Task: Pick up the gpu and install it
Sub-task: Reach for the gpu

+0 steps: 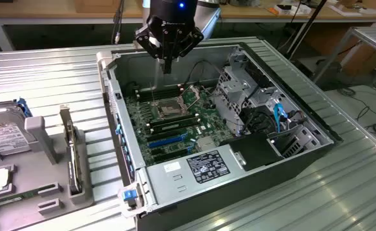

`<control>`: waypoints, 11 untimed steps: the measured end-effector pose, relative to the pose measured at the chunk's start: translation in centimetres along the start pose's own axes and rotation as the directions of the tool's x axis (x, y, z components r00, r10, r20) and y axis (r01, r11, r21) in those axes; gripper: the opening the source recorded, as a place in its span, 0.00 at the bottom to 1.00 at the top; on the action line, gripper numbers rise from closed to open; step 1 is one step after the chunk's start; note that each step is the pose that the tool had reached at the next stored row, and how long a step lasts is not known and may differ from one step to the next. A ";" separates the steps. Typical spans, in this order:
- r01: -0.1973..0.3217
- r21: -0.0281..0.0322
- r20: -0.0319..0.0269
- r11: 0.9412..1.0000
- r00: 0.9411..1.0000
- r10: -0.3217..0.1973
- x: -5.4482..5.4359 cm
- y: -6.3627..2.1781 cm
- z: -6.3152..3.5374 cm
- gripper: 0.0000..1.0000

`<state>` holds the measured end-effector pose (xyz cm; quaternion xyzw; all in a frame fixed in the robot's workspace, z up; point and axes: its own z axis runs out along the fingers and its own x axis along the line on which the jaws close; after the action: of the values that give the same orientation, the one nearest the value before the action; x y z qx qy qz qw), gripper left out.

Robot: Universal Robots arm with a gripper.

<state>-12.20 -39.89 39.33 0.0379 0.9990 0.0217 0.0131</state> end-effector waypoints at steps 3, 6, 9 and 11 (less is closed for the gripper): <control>0.000 0.000 0.000 1.000 1.000 0.000 0.0 0.00 0.00 0.11; 0.000 0.000 0.000 1.000 1.000 0.000 0.0 0.00 0.00 0.11; 0.000 0.000 0.000 1.000 1.000 0.000 0.0 0.00 0.00 0.11; 0.000 0.000 0.000 1.000 1.000 0.000 0.0 0.00 0.00 0.11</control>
<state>-12.20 -39.89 39.33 0.0379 0.9990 0.0217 0.0131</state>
